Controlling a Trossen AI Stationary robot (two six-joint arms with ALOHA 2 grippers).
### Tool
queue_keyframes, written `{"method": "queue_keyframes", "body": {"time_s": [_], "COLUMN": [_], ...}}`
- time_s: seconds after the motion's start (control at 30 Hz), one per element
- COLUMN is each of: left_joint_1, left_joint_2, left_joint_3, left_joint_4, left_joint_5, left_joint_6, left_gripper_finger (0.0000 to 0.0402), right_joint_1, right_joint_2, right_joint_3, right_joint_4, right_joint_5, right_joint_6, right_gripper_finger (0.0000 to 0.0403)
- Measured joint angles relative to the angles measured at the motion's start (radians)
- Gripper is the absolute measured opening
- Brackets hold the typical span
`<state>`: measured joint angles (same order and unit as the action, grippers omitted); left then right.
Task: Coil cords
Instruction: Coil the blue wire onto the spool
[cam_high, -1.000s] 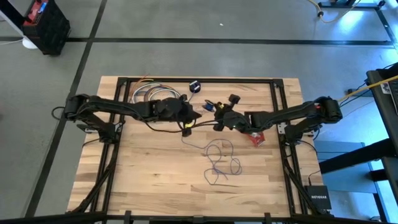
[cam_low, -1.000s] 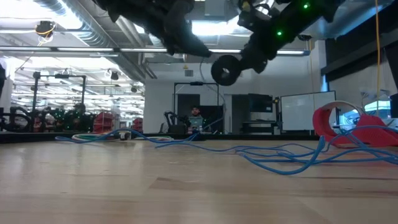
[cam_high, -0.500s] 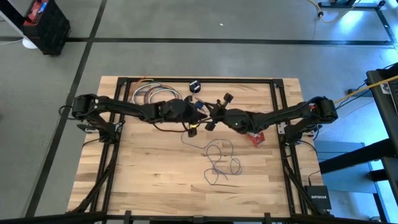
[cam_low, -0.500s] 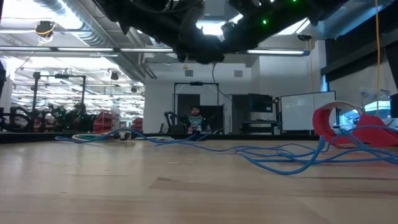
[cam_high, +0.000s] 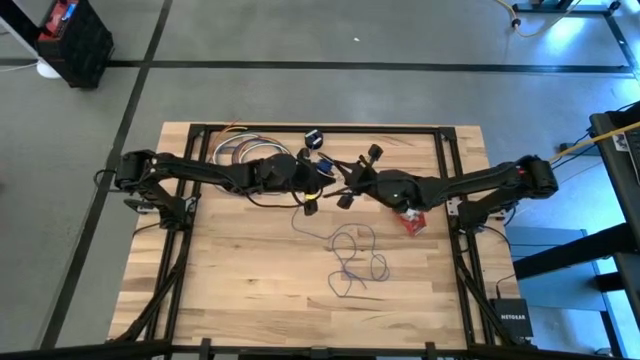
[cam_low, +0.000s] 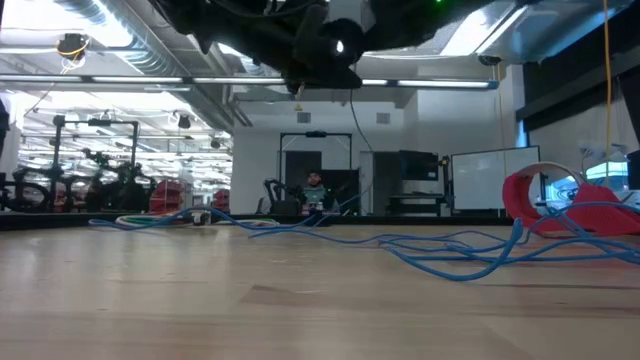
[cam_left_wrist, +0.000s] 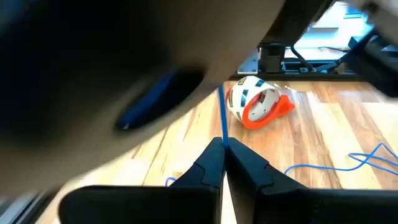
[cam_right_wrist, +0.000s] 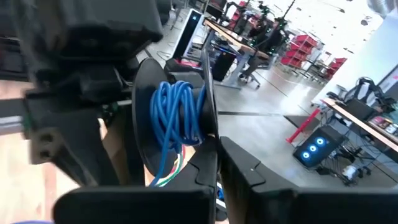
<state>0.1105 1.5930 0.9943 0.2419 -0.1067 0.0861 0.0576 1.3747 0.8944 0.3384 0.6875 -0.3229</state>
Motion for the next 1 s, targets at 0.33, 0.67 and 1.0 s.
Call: {"method": "queue_keyframes", "body": {"time_s": [0.33,0.67,1.0], "left_joint_1": [-0.002,-0.002,0.006], "left_joint_2": [0.002,0.004,-0.026], "left_joint_3": [-0.002,-0.006,-0.009], "left_joint_4": [0.012,0.007,-0.017], "left_joint_5": [0.002,-0.004,-0.038], "left_joint_6": [0.017,0.028,0.065], "left_gripper_finger": [0.0005,0.0005,0.0005], "right_joint_1": [0.062,0.071,0.167], "right_joint_2": [-0.143,-0.18,-0.184], "right_joint_3": [0.002,0.005,0.009], "right_joint_4": [-0.085,-0.134,-0.226], "right_joint_5": [0.016,0.008,0.043], "right_joint_6": [0.027,0.031,0.031], "right_gripper_finger": [0.0012,0.0012,0.0012]}}
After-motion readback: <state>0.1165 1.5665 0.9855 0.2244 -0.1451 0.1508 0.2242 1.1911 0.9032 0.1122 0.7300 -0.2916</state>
